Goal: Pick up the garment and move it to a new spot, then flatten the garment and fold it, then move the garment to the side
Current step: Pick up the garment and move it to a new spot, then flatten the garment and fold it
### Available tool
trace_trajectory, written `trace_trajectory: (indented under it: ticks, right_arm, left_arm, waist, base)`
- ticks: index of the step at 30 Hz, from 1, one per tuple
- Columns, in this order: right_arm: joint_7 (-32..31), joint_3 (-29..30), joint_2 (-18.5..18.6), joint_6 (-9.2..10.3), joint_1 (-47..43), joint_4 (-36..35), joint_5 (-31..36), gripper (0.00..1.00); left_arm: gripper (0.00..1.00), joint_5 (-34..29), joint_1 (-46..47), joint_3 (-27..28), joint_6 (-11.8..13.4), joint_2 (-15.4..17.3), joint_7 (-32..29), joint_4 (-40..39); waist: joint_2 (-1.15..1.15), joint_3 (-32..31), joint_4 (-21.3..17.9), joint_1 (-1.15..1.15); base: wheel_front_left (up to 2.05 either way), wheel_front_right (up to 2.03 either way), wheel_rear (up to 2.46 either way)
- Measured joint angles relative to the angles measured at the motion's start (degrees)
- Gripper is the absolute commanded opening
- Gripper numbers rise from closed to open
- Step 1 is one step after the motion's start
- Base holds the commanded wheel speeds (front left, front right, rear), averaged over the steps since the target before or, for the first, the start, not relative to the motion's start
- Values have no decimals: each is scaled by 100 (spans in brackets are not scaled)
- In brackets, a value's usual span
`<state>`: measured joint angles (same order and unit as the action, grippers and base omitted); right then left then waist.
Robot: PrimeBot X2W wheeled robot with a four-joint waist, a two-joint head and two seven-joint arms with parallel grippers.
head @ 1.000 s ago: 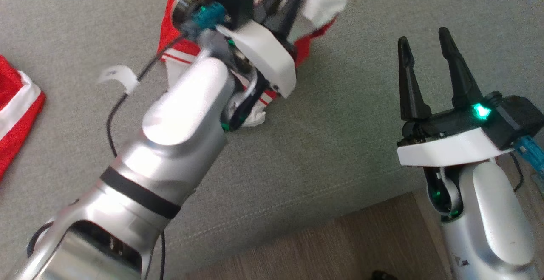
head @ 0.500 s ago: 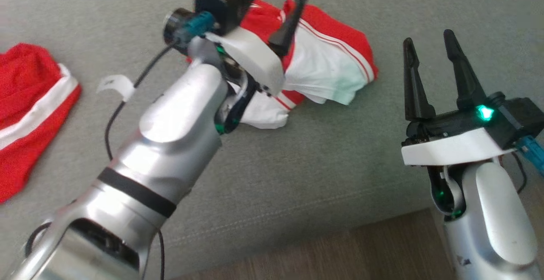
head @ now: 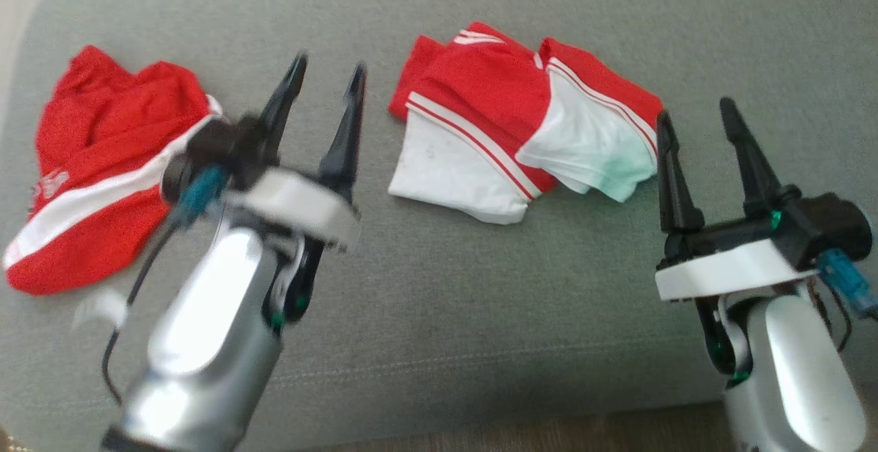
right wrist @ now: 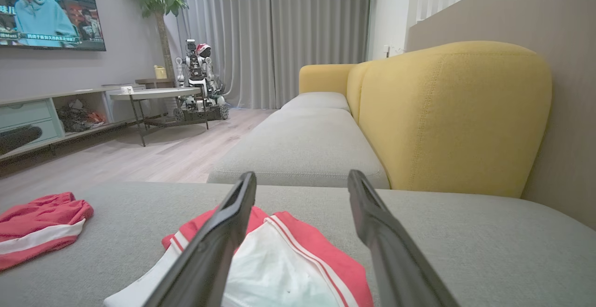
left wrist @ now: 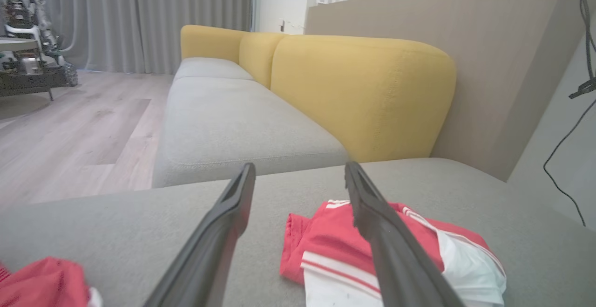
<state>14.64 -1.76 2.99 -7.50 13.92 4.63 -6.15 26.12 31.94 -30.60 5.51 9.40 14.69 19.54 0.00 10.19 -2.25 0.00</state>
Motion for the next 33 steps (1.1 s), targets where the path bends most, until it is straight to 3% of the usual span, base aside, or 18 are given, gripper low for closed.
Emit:
trace_trajectory:
  ticks: [4,10,16,25,33]
  right_arm:
    - [0,2,-1,0,-142,76,85,100]
    - [-1,-3,-2,0,-303,170,104,100]
    - [0,-5,-2,0,-304,240,107,100]
    - [-1,-156,-2,0,-296,402,261,100]
    - [-1,-237,-1,0,36,1421,910,100]
  left_arm:
    - [100,-276,-805,552,-10,-51,0,-413]
    - [100,-818,-1926,1307,-225,-326,0,-948]
    - [100,-1214,-2315,1782,-483,-599,0,-1283]
    - [100,-1399,-2362,1991,-708,-668,0,-1300]
    - [100,-1236,-2341,1724,-702,-676,0,-1301]
  waist:
    - [0,-196,132,0]
    - [0,-367,180,0]
    - [0,-373,179,0]
    - [0,-317,293,0]
    - [0,-123,601,0]
  base:
    - [0,0,0]
    - [0,0,0]
    - [0,0,0]
    - [0,0,0]
    - [0,0,0]
